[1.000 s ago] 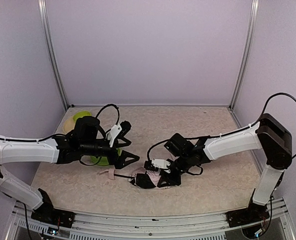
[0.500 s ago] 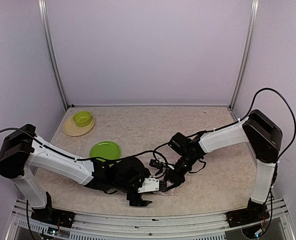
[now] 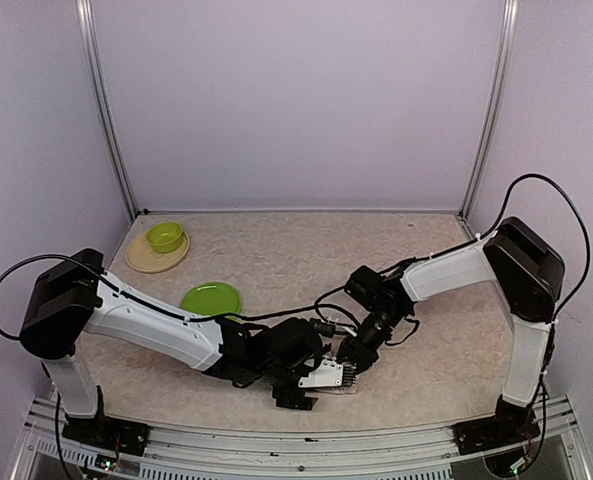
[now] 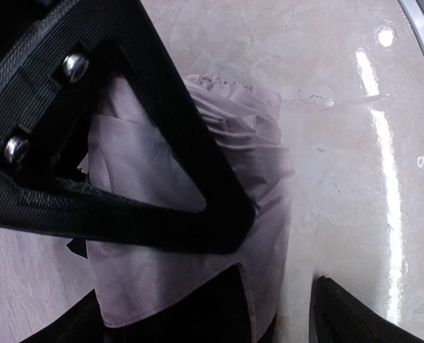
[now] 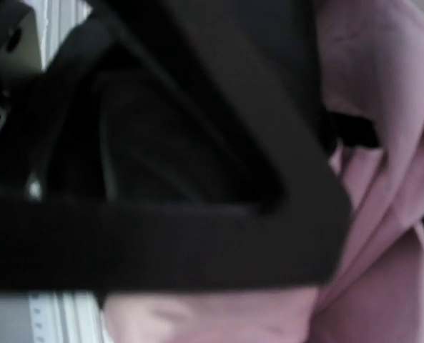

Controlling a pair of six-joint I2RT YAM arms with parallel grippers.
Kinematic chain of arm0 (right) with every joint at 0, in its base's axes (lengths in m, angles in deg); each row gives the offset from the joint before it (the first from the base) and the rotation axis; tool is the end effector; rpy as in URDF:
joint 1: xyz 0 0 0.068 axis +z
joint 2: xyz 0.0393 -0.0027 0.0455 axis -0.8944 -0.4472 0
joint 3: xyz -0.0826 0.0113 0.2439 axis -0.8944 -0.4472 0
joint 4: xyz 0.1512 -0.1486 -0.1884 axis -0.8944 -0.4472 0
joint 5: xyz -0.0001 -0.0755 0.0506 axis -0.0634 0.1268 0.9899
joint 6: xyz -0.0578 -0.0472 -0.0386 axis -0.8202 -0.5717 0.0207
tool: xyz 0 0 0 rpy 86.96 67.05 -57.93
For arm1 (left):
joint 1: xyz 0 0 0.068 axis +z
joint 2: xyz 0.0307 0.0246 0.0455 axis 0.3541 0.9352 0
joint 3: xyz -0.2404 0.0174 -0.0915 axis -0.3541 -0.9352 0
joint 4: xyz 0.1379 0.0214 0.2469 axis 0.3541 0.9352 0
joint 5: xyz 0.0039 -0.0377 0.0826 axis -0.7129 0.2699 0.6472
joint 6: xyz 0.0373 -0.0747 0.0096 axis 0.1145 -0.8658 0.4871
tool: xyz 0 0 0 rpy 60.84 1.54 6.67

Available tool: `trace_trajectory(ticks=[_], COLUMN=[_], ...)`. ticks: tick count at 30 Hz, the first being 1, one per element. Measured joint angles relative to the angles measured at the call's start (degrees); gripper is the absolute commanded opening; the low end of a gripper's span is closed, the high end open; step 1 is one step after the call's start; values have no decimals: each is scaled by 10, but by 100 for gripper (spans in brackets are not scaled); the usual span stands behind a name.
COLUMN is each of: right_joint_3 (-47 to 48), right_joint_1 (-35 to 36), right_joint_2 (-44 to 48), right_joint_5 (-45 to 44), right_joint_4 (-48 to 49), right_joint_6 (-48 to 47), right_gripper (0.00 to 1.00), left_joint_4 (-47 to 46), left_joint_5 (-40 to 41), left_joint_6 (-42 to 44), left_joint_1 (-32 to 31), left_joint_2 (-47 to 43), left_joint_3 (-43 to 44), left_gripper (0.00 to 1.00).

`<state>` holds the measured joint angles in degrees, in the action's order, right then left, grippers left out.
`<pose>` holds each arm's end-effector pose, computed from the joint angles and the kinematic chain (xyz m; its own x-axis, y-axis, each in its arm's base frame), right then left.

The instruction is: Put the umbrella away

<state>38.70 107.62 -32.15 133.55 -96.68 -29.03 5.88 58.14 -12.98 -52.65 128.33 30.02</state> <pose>0.2086 0.2836 0.0626 -0.5640 -0.7586 -0.3262 -0.6669 0.1854 0.7218 0.1249 -0.3838 0.0760 0.3107 0.8499 -0.4255 0.9035 -0.1250 0.4101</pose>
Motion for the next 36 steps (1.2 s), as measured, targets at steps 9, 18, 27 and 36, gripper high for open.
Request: trace_trajectory(ticks=[9, 18, 27, 36], right_joint_3=[4, -8, -67, -181], right_joint_1=[-5, -39, -128, -125], right_joint_2=[-2, 31, 257, 317], right_joint_5=[9, -3, -73, -82], right_joint_4=[-22, -7, 109, 229], right_joint_6=[-6, 18, 45, 32], right_gripper=[6, 58, 64, 67], left_joint_4=[5, 19, -8, 50], left_joint_5=[7, -12, -148, -296], left_joint_6=[9, 5, -44, -157], left_joint_1=[3, 16, 87, 201], left_joint_2=[50, 68, 6, -87], left_joint_3=[37, 59, -2, -37], left_gripper=[40, 0, 0, 0])
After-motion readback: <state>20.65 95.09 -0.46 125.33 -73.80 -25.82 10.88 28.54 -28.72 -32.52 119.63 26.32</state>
